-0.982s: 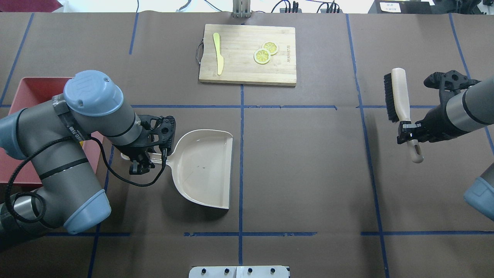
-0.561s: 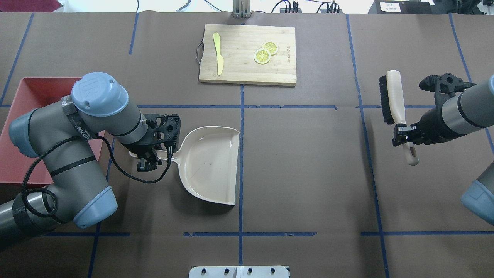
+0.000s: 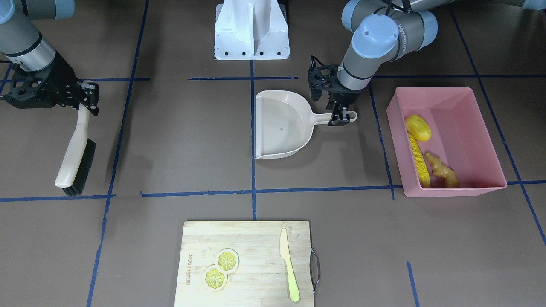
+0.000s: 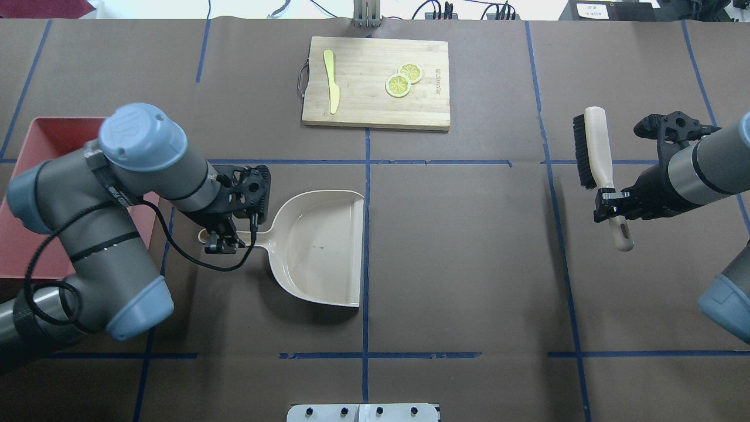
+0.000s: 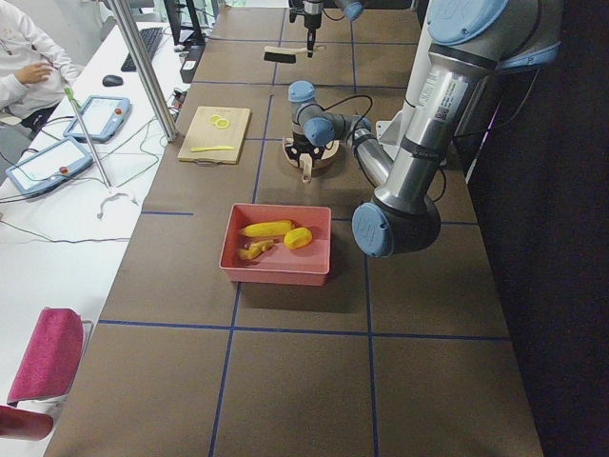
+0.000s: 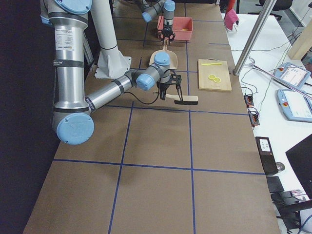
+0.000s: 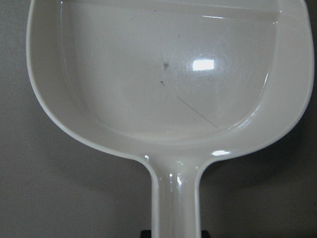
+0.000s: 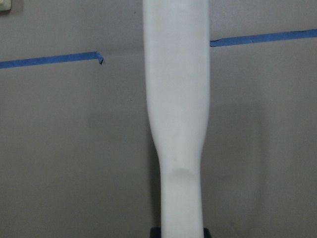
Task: Sweep and dump trash into bin
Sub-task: 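Release the dustpan with the left gripper while the right gripper lowers the brush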
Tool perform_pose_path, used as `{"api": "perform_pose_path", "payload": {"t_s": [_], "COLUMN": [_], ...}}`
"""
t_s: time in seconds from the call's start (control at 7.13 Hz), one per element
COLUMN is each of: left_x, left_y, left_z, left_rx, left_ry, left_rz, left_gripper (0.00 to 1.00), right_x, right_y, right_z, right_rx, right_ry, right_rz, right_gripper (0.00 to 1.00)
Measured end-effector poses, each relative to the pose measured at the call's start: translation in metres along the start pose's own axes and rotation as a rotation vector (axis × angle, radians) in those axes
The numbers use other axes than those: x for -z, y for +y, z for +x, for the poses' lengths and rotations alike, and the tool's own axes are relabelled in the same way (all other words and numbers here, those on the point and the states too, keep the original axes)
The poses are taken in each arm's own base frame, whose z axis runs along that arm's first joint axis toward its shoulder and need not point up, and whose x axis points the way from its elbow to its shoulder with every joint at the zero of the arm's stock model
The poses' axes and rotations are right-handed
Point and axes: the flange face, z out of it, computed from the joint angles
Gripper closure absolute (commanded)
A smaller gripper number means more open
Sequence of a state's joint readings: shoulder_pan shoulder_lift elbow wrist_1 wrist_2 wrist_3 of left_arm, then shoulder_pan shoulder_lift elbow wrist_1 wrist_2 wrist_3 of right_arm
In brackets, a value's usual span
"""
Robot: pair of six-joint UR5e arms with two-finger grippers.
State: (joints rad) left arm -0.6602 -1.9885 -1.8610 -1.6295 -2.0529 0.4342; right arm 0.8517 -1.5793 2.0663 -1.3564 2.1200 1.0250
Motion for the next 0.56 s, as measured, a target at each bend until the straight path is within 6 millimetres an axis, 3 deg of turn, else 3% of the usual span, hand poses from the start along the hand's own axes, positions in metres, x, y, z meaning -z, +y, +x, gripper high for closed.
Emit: {"api": "perform_pose_path", "payload": {"t_s": [0.14,0.28,0.42,0.56], "left_x": [0.030,0.066,0.098,0.121], "left_y": [0.026,0.073,0.134,0.200], "left_z": [-0.020,-0.047,-0.078,-0.103], "left_rx": [0.049,0.135,0.247,0.378], "left_ry": [-0.051,-0.106,-0.151,-0.179], "left_rz": [0.007,0.003,-0.015,-0.039], "left_gripper": [0.00,0.01,0.01,0.01], "right_x": [0.000,0.000,-0.004,-0.013], "right_y": [0.000,0.004,0.018,0.038], "right_z": [0.002,0.011,0.038,0.081], "right_rx": [0.002,0.000,-0.003,0.001], "right_ry": [0.001,0.008,0.019,0.017], "right_rz": [-0.002,-0.008,-0.018,-0.021], "right_gripper": [0.97,0.96,0.96,0.95]}}
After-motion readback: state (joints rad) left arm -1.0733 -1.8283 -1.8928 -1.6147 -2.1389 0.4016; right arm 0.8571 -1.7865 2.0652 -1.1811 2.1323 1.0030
